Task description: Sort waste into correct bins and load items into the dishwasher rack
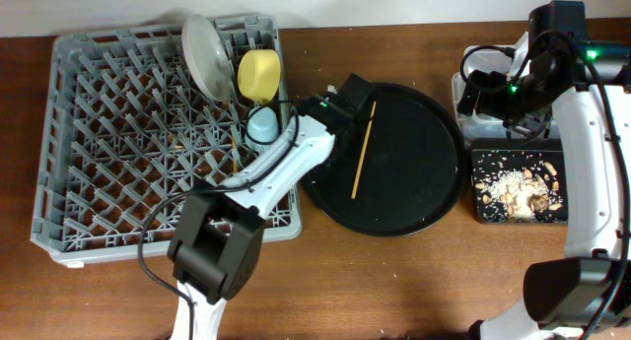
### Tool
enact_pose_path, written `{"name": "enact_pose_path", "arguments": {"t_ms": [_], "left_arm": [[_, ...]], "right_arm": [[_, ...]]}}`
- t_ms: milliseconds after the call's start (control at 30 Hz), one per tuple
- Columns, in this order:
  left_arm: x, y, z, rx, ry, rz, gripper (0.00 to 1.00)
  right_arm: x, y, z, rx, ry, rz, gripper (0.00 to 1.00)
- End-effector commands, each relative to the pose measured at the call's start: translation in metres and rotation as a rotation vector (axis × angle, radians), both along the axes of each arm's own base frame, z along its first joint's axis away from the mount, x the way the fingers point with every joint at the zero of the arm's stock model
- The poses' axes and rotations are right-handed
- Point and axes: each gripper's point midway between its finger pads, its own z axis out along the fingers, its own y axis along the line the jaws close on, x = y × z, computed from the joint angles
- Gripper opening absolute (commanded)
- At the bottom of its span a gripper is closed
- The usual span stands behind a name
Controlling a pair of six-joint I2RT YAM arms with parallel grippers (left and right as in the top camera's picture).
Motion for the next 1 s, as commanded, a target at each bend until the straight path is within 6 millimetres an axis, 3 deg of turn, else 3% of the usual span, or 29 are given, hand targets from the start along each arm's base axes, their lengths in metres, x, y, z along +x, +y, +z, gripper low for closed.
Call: {"name": "enact_pose_path", "arguments": {"t_ms": [0, 100, 200, 267, 300, 333, 400, 433, 467, 500, 567, 600, 633, 700, 733, 800, 833, 867, 933, 967], "left_arm": [[-0.008, -0.026, -0.027, 0.001, 0.018, -0.024, 0.48], [-0.011, -0.047, -0.051, -0.011, 0.015, -0.035, 0.48], [-0.017, -0.051, -0.079, 0.004, 0.057, -0.039, 0.47], [-0.024, -0.053, -0.090, -0.006, 0.097, -0.048, 0.41], [-0.026, -0.052, -0.092, -0.002, 0.106, -0.048, 0.12], [-0.026, -0.052, -0.092, 0.001, 0.109, -0.055, 0.01], [-0.034, -0.054, -0.087, -0.004, 0.154, -0.096, 0.01], [-0.033, -0.052, -0.074, 0.009, 0.162, -0.105, 0.00], [-0.027, -0.055, -0.053, 0.010, 0.151, -0.137, 0.00], [-0.015, -0.052, -0.011, 0.007, 0.118, -0.125, 0.00], [0.003, -0.027, 0.053, 0.039, 0.042, -0.088, 0.00], [0.009, 0.001, 0.095, 0.066, -0.003, -0.040, 0.00], [0.008, 0.027, 0.122, 0.097, -0.026, -0.001, 0.00], [-0.011, 0.101, 0.172, 0.185, -0.036, 0.135, 0.00], [-0.022, 0.118, 0.194, 0.132, -0.047, 0.135, 0.00], [-0.053, 0.161, 0.220, 0.123, -0.079, 0.234, 0.00], [-0.072, 0.189, 0.218, 0.140, -0.070, 0.335, 0.00], [-0.082, 0.201, 0.209, 0.147, -0.049, 0.376, 0.00], [-0.090, 0.205, 0.151, 0.171, 0.022, 0.379, 0.00], [-0.083, 0.202, 0.111, 0.179, 0.030, 0.366, 0.00]], "right_arm": [[0.001, -0.001, 0.001, -0.004, -0.003, -0.003, 0.99], [0.001, -0.001, 0.001, -0.004, -0.003, -0.003, 0.99], [0.001, -0.001, 0.001, -0.004, -0.003, -0.003, 0.98], [0.001, -0.001, 0.001, -0.004, -0.003, -0.003, 0.98], [0.001, -0.001, 0.001, -0.004, -0.003, -0.003, 0.99], [0.001, -0.001, 0.001, -0.004, -0.003, -0.003, 0.98], [0.001, -0.001, 0.001, -0.004, -0.003, -0.003, 0.98], [0.001, -0.001, 0.001, -0.004, -0.003, -0.003, 0.98], [0.001, -0.001, 0.001, -0.004, -0.003, -0.003, 0.98], [0.001, -0.001, 0.001, -0.004, -0.003, -0.003, 0.98], [0.001, -0.001, 0.001, -0.004, -0.003, -0.002, 0.98], [0.001, -0.001, 0.001, -0.004, -0.003, -0.003, 0.98], [0.001, -0.001, 0.001, -0.004, -0.003, -0.003, 0.98], [0.001, -0.001, 0.001, -0.004, -0.003, -0.003, 0.99], [0.001, -0.001, 0.001, -0.004, -0.003, -0.003, 0.98], [0.001, -0.001, 0.001, -0.004, -0.003, -0.003, 0.98], [0.001, -0.001, 0.001, -0.004, -0.003, -0.003, 0.98], [0.001, -0.001, 0.001, -0.004, -0.003, -0.003, 0.98], [0.001, -0.001, 0.001, -0.004, -0.003, -0.003, 0.98], [0.001, -0.001, 0.001, -0.004, -0.003, -0.003, 0.99]]}}
